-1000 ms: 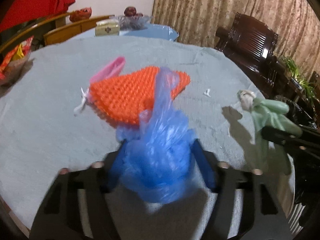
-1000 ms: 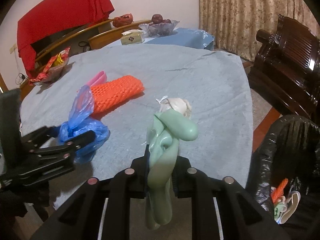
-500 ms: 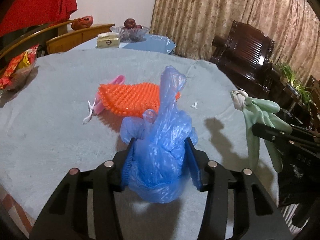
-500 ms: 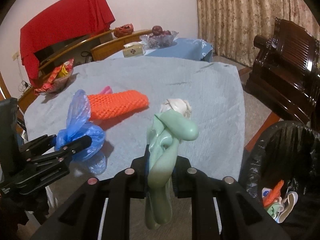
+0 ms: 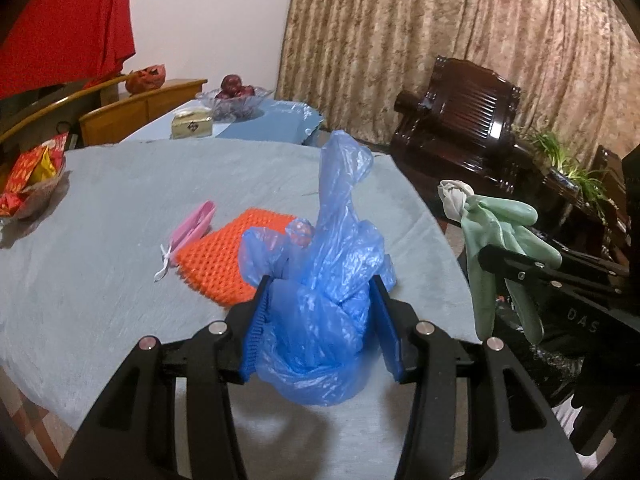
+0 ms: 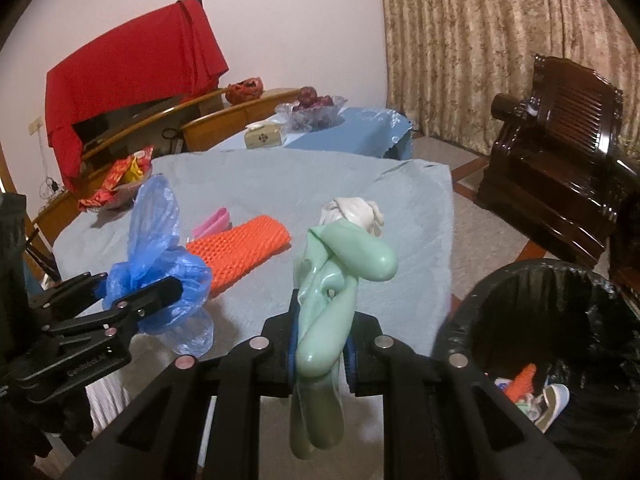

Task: Collect trash
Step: 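Carry the glove and blue bag over the black trash bin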

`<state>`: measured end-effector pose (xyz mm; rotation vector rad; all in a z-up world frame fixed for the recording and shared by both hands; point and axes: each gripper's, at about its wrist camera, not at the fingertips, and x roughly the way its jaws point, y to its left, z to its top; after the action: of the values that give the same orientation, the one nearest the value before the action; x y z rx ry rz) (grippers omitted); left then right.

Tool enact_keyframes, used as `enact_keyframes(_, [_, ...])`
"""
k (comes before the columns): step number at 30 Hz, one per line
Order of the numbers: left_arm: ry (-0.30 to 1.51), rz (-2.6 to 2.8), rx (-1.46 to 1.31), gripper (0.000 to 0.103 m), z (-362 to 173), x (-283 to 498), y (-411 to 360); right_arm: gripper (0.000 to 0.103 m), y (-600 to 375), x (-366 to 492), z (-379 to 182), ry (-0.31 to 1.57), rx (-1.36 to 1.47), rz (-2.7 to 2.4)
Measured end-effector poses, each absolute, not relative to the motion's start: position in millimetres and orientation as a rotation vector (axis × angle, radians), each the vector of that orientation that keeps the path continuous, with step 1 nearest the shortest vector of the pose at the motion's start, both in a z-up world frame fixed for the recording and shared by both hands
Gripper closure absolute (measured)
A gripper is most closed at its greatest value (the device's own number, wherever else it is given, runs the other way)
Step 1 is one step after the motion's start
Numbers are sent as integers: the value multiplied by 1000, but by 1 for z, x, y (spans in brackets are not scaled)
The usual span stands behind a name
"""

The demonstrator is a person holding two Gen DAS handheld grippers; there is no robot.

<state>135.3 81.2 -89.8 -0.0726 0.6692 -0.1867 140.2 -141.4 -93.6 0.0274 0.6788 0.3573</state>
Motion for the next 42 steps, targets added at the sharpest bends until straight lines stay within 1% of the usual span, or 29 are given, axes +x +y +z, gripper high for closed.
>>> enact_keyframes(14, [627,-259,-56,56,-70,131,43,85,-184,114,-68,613,48,270])
enact_keyframes(23, [593,-335,-33,56,-58,138,6,85,-231,102,-57,576,71,180])
enact_keyframes(34, [574,-460,20,56,-55,147,-60,85,-292,96,-58,568,104,51])
enact_keyframes(42, [595,-562,55,56,-68,159,-117,85,-337,96,-74,606,138,-35])
